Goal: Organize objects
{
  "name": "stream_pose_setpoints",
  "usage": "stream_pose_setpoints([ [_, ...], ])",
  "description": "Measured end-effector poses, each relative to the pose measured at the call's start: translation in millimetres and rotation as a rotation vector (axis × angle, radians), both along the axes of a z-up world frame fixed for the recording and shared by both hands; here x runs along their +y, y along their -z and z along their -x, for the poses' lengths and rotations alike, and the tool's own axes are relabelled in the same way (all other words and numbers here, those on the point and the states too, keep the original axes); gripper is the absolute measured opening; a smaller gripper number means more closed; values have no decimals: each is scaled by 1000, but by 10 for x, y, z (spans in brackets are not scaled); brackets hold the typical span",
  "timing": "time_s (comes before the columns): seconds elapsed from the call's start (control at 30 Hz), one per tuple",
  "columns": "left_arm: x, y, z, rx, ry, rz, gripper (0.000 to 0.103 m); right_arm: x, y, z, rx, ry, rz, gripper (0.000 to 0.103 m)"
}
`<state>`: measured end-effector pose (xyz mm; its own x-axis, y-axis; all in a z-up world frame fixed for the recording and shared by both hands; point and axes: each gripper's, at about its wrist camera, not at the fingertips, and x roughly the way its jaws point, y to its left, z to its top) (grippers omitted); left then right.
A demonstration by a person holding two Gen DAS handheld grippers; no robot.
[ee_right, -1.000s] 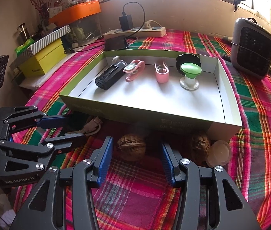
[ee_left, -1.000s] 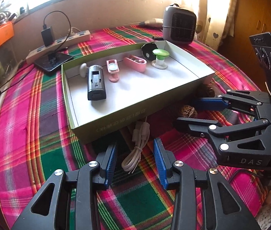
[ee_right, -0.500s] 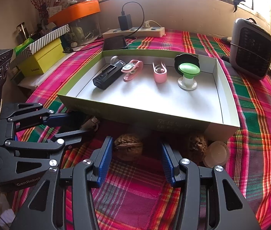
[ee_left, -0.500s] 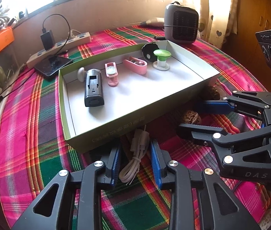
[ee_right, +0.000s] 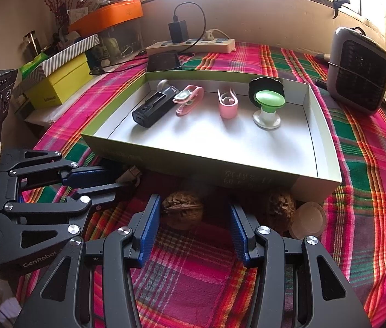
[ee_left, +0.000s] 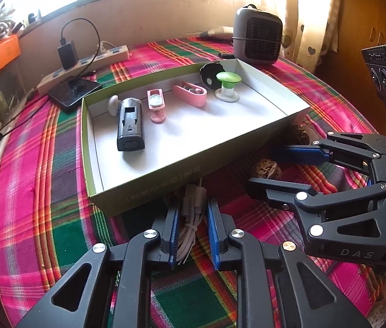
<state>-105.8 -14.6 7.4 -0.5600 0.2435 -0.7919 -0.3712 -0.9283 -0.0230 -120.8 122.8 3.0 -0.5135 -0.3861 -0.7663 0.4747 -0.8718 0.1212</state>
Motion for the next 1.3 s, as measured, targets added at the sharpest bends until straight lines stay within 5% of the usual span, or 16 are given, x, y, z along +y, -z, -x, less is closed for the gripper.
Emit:
stream_pose_setpoints([
  [0.5,-60,-30,-33,-1,-22,-34,15,-24,2,-17,5,-7,-4,33],
  [1.3,-133,-194,-95,18,-63,-76,15,-47,-168,-104,40,-17,19,33],
])
